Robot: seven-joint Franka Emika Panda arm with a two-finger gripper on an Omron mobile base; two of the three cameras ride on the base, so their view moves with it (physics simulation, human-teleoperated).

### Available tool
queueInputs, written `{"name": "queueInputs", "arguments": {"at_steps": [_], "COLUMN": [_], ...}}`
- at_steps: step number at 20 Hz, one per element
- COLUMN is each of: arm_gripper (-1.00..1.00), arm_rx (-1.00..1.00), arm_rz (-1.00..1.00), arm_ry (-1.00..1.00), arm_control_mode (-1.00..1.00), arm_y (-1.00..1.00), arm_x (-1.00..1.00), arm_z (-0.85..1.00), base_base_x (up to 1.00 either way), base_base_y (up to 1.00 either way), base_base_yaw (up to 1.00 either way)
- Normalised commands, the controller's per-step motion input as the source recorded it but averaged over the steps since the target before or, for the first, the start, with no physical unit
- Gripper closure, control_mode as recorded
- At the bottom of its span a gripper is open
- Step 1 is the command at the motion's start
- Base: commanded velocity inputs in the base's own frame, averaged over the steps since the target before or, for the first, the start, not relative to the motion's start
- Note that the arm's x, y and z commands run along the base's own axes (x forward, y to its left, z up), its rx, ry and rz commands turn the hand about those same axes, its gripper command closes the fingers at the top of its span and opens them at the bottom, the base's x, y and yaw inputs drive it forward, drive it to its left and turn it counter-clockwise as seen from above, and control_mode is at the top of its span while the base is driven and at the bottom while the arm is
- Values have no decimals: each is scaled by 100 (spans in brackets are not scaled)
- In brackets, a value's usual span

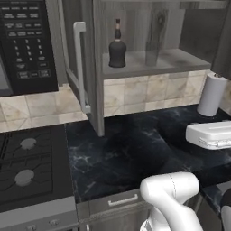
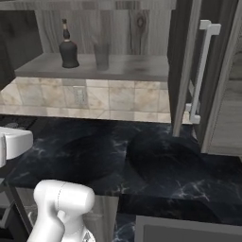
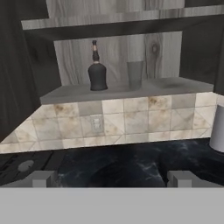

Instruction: There is a bowl on the dining counter. Grab a lemon wedge from the fridge and place it in the bowl. Then get the liquor bottle and glass cup from the cabinet and place them next to the bowl.

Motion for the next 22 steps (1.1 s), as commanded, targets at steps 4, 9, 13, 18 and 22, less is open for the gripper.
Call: {"name": "queueInputs", "arguments": {"at_steps": [4, 9, 13, 18, 22], "arm_gripper": [-100, -100, -100, -100, -100], "arm_rx": [0, 0, 0, 0, -9], "arm_rz": [0, 0, 0, 5, 0], "arm_ry": [0, 0, 0, 0, -5], "arm_control_mode": [100, 100, 100, -100, -100], "arm_y": [0, 0, 0, -8, 2], "arm_x": [0, 0, 0, 59, 70], "arm_z": [0, 0, 0, 8, 58], "base_base_x": [100, 100, 82, 11, 0], "base_base_y": [-18, -17, -1, -1, 0], "base_base_yaw": [28, 33, 19, 2, 0]}}
